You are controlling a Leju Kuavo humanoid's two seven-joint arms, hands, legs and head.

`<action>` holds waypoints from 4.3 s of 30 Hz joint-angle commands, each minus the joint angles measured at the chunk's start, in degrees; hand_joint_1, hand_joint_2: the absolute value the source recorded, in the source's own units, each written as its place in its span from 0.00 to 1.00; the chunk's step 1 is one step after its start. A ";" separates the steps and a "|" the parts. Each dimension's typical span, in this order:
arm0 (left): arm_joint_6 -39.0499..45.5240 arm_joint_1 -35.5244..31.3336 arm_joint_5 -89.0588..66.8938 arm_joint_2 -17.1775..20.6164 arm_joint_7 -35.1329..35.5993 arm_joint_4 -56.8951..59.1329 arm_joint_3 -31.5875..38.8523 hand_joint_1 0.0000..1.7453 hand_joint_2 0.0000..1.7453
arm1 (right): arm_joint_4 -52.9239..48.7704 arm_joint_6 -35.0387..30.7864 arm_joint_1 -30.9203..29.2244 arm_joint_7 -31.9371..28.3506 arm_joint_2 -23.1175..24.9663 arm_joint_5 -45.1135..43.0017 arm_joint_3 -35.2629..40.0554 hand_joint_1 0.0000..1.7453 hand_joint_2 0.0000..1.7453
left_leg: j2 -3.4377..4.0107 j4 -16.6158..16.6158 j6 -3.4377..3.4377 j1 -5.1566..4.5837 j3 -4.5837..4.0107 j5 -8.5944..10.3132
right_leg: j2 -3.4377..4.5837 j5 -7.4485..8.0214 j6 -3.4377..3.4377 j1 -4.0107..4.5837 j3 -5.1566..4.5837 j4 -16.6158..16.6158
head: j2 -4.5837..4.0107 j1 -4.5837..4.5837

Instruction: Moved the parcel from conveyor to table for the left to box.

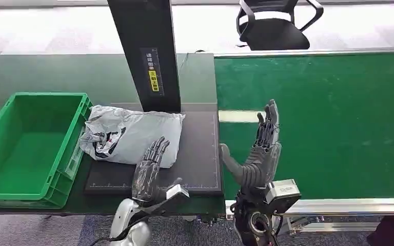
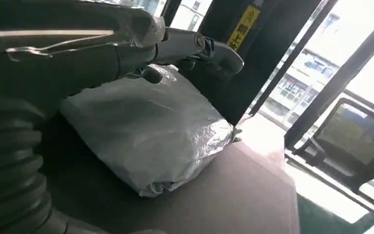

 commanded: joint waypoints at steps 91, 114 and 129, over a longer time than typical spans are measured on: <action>10.62 1.23 21.01 15.84 -14.24 -51.38 5.00 0.97 1.00 | -1.22 1.37 12.00 0.06 -6.13 4.02 -2.54 0.00 1.00 | -0.15 -0.04 0.13 0.03 -0.16 0.01 | -0.16 -0.04 -0.17 0.08 -0.07 -0.01 | 0.00 -0.02; -11.07 -23.21 24.70 30.51 -3.92 -11.18 27.67 0.91 1.00 | -5.37 2.91 15.38 0.06 -4.02 6.95 -6.44 0.00 1.00 | -0.13 -0.20 0.11 0.01 0.06 0.11 | -0.13 -0.03 -0.26 0.07 0.06 -0.04 | 0.00 0.02; -17.46 -21.56 19.43 28.12 -1.94 -4.97 25.94 0.00 1.00 | -5.34 5.95 15.10 0.53 -2.01 9.28 -9.31 0.00 1.00 | -0.15 -0.20 0.14 0.00 -0.01 0.11 | -0.18 -0.02 -0.21 0.06 0.01 -0.10 | 0.00 0.04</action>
